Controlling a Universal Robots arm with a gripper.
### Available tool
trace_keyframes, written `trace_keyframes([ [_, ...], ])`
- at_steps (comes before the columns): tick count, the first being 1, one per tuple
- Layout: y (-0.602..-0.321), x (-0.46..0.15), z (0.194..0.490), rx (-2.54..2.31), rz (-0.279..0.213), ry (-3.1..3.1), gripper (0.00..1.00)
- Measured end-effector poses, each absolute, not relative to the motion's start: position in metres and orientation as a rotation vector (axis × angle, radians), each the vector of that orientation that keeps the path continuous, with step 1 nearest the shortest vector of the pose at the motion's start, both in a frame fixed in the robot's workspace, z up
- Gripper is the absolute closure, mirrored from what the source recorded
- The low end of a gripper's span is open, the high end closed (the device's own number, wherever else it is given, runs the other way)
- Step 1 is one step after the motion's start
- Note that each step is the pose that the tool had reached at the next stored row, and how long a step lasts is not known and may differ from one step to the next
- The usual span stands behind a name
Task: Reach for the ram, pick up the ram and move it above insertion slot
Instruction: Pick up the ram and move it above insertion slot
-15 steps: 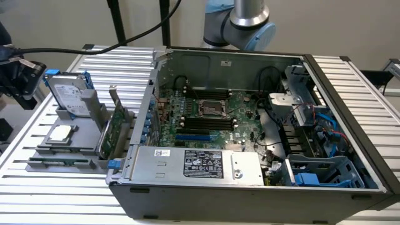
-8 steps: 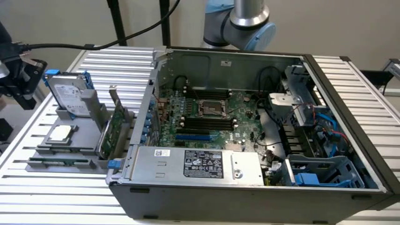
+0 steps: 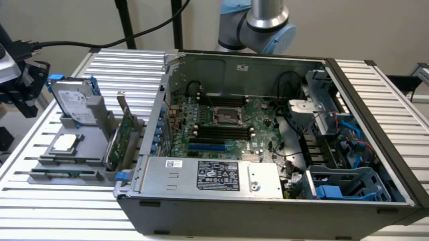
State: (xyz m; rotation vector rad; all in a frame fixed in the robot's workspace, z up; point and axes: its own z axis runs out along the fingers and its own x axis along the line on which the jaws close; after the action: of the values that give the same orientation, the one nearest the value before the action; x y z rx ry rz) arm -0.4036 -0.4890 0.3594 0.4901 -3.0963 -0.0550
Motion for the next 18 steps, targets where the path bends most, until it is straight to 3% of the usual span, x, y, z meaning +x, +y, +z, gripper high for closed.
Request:
trace_keyframes([
  [18, -0.489, -0.4036, 0.3593, 0.987, -0.053, -2.97, 0.89],
])
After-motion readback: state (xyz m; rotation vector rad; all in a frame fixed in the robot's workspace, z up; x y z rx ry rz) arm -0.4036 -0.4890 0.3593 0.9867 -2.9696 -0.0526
